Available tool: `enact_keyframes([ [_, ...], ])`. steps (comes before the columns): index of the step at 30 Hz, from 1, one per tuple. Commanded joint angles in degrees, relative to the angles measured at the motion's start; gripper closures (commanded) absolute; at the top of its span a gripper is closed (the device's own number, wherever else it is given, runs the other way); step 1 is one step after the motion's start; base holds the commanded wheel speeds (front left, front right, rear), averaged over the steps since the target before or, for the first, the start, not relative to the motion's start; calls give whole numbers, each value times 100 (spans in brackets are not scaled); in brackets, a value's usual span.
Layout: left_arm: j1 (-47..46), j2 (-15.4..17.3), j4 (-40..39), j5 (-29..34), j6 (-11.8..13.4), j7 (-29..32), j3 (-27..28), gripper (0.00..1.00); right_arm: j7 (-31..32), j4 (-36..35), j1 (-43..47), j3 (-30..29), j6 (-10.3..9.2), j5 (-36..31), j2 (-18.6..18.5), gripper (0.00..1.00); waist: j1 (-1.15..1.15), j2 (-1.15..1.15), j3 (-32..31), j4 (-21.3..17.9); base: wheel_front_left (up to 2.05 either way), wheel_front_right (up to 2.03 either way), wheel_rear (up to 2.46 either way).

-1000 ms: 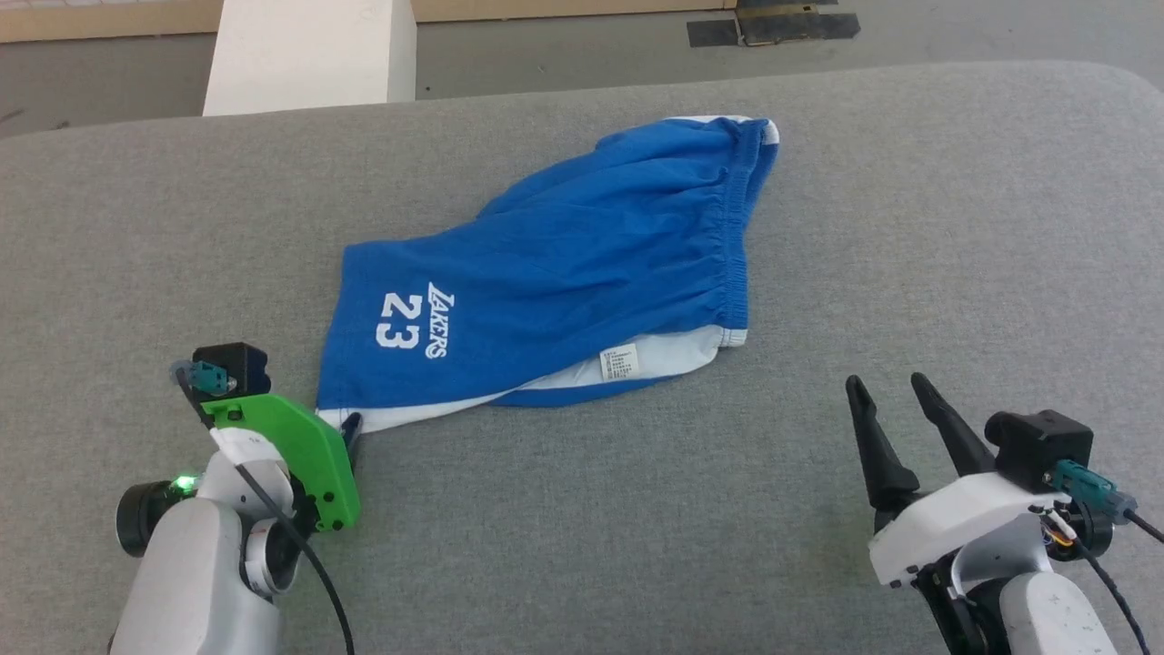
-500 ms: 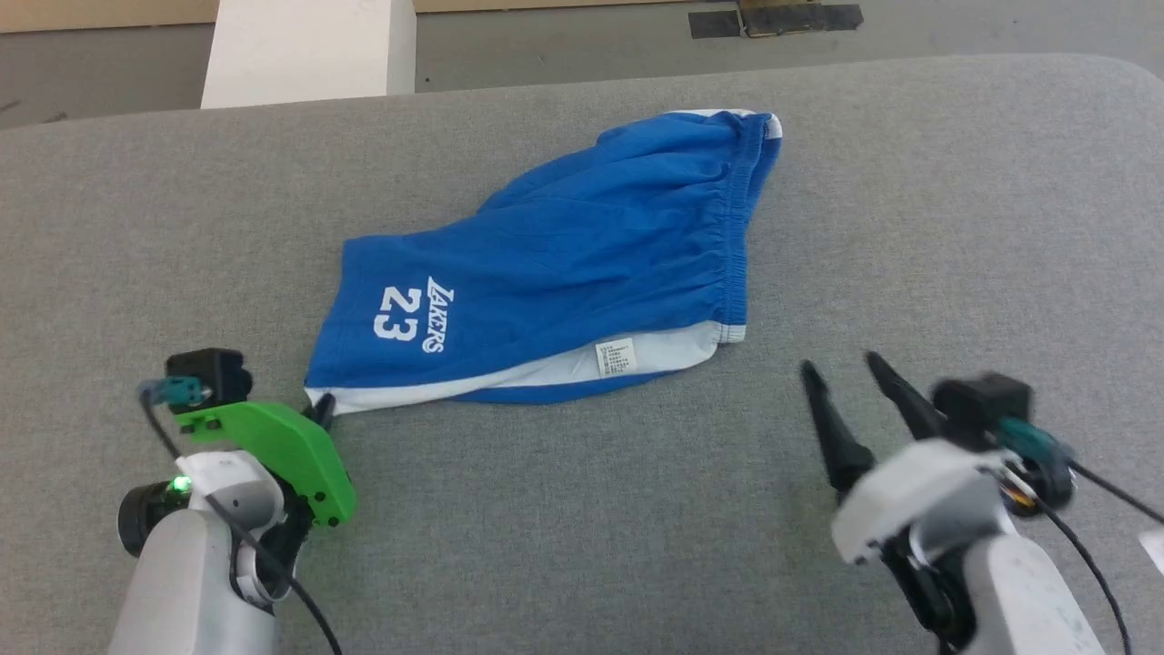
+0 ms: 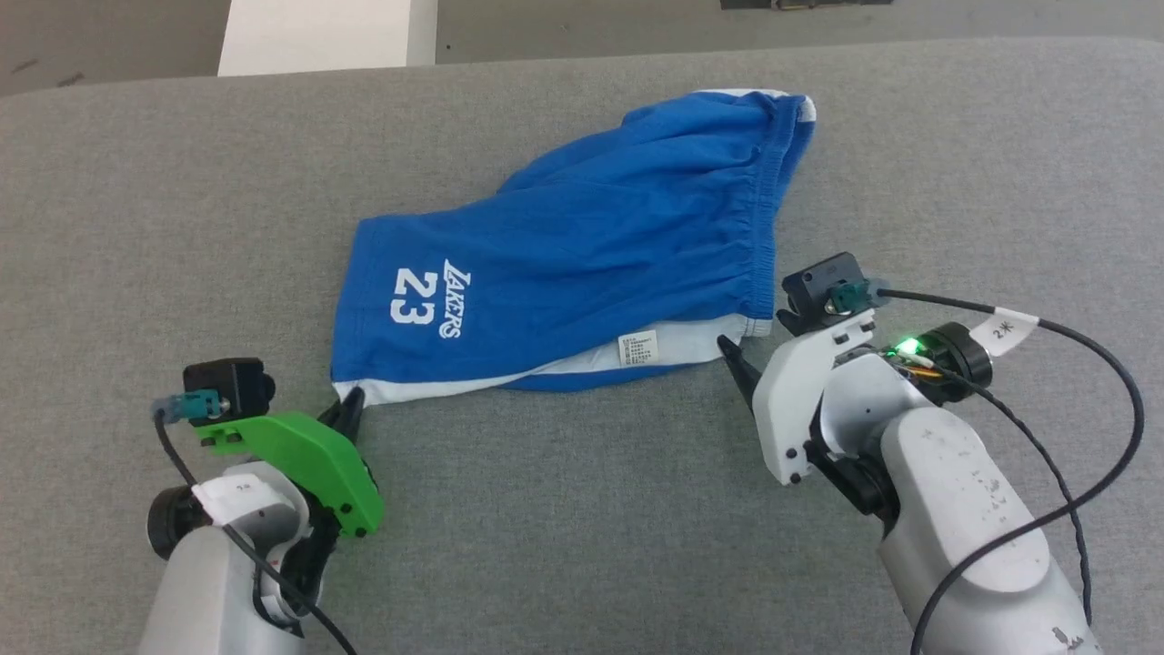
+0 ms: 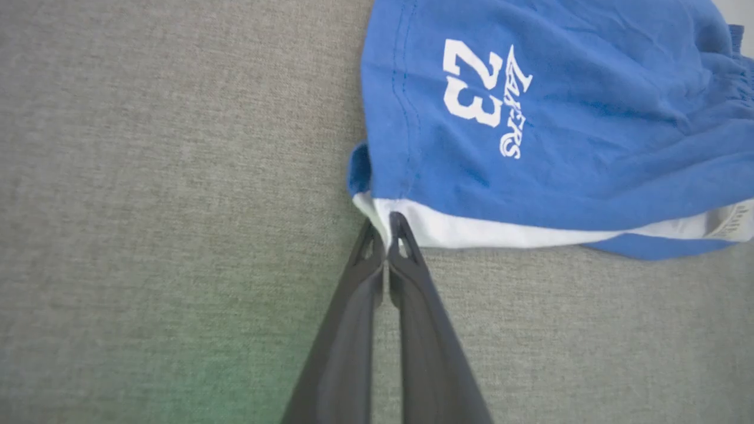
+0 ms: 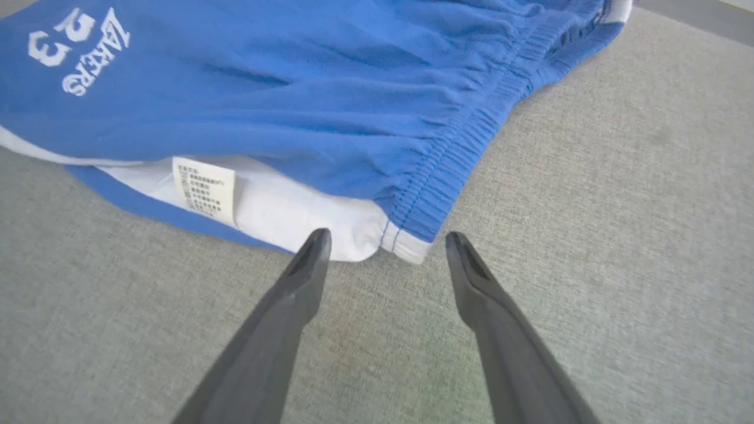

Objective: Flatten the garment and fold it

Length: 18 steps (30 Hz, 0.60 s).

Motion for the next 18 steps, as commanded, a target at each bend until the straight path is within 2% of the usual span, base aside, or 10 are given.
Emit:
enact_keyframes([
  [1, 41, -25, -34, -57, -16, -9, -30, 100, -69, 102, -143, 23, -9, -39, -6, 0, 0, 0, 54, 0, 0, 0, 0],
  [6, 11, -27, -51, -69, -39, -2, -102, 100, -235, 481, -368, 81, -9, -44, -6, 0, 0, 0, 153, 29, 0, 0, 0],
  [7, -1, -24, -56, -71, -43, -2, -114, 100, -225, 561, -413, 109, -9, -10, -6, 34, 0, 0, 172, 38, 0, 0, 0],
  [8, -6, -19, -56, -72, -46, -3, -123, 100, -227, 612, -444, 139, -9, 14, -6, 78, 0, 0, 180, 42, 0, 0, 0],
  [9, -10, -15, -57, -74, -49, -5, -131, 100, -266, 648, -479, 172, -9, 40, -6, 100, 0, 0, 188, 46, 0, 0, 0],
  [18, 56, -55, -62, -166, -45, -43, -166, 100, -390, 662, -426, 218, -9, 237, -6, 100, 0, 0, -68, 5, 0, 0, 0],
])
